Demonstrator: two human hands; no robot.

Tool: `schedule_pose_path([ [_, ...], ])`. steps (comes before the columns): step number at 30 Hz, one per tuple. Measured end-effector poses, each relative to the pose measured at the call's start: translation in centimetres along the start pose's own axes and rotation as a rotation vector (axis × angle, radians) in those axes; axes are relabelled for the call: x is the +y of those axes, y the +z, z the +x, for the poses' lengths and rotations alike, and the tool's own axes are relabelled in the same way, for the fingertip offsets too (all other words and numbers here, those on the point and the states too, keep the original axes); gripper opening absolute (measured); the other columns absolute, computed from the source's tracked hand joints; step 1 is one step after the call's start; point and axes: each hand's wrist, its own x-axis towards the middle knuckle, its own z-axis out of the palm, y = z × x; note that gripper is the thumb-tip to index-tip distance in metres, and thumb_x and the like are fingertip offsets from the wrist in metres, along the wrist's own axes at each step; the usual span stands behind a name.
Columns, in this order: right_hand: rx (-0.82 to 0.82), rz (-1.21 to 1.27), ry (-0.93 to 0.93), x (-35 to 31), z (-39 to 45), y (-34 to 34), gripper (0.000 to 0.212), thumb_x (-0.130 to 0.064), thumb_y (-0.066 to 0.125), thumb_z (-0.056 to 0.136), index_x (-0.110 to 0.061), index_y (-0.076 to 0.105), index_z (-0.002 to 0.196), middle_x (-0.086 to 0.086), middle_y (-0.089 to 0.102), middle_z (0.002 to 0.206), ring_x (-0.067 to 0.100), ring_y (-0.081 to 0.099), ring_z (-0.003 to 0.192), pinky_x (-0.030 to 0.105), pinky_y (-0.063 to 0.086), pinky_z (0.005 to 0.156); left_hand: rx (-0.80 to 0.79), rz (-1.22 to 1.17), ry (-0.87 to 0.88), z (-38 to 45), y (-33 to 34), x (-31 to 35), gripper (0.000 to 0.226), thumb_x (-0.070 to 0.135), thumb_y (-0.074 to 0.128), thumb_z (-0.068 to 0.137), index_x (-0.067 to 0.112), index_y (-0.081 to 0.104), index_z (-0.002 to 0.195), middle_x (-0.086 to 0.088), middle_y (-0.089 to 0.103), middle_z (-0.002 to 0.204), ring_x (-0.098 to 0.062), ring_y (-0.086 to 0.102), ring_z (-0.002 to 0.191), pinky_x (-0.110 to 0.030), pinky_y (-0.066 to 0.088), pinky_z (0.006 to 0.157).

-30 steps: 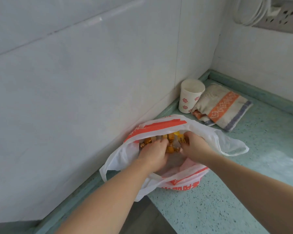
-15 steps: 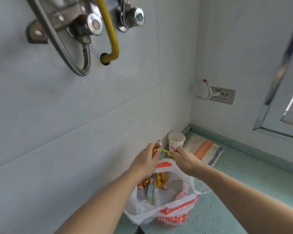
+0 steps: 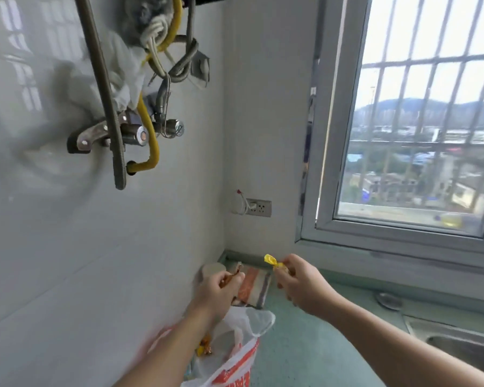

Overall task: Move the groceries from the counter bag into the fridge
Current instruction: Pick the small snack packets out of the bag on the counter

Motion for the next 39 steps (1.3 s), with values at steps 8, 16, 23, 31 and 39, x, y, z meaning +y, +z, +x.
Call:
schedule_pose_path([
  [8, 0.279, -0.138, 0.044, 2.2, -10.4, -10.4, 0.015, -0.035, 0.048, 0.095, -0.024, 0.055, 0.087, -0.001, 0.056, 0.066, 0.015, 0.046, 0.056, 0.028, 0.039, 0.052, -0.191, -0.016, 0.241, -4.6, 7.0, 8.8, 0.037, 0.047, 0.046, 0.095, 0.015, 0.053, 0.078, 0.008, 0.046, 0.055, -0.017, 0.046, 0.060, -0.033, 0.035, 0.060],
  [16, 0.548, -0.301, 0.112, 5.0, -23.9, -22.7, 0.030, -0.041, 0.048, 0.097, -0.017, 0.059, 0.083, -0.004, 0.059, 0.068, 0.013, 0.054, 0.069, 0.032, 0.041, 0.068, -0.397, -0.048, 0.467, -11.3, 14.8, 19.4, 0.035, 0.042, 0.046, 0.098, 0.014, 0.059, 0.081, 0.003, 0.054, 0.058, -0.019, 0.051, 0.058, -0.038, 0.046, 0.063],
  [23, 0.744, -0.290, 0.191, 6.5, -38.9, -31.1, 0.030, -0.030, 0.043, 0.100, -0.018, 0.055, 0.075, -0.006, 0.052, 0.060, 0.014, 0.050, 0.060, 0.031, 0.035, 0.057, -0.562, -0.114, 0.615, -23.1, 23.3, 28.4, 0.028, 0.040, 0.048, 0.097, 0.021, 0.060, 0.080, 0.006, 0.054, 0.059, -0.018, 0.049, 0.059, -0.035, 0.041, 0.062],
  [31, 0.935, -0.382, 0.429, 9.1, -56.1, -37.3, 0.023, -0.033, 0.047, 0.098, -0.014, 0.057, 0.090, -0.002, 0.058, 0.070, 0.013, 0.053, 0.068, 0.027, 0.039, 0.062, -0.779, -0.138, 0.765, -38.5, 32.3, 36.8, 0.026, 0.037, 0.051, 0.096, 0.020, 0.062, 0.080, 0.006, 0.055, 0.059, -0.016, 0.050, 0.058, -0.029, 0.040, 0.060],
  [39, 1.225, -0.426, 0.691, 11.2, -69.5, -41.8, 0.028, -0.034, 0.043, 0.098, -0.010, 0.054, 0.086, 0.002, 0.058, 0.071, 0.019, 0.052, 0.066, 0.031, 0.036, 0.058, -1.040, -0.182, 0.980, -50.7, 41.2, 44.0, 0.027, 0.038, 0.049, 0.097, 0.020, 0.064, 0.083, 0.008, 0.055, 0.061, -0.013, 0.050, 0.059, -0.028, 0.039, 0.060],
])
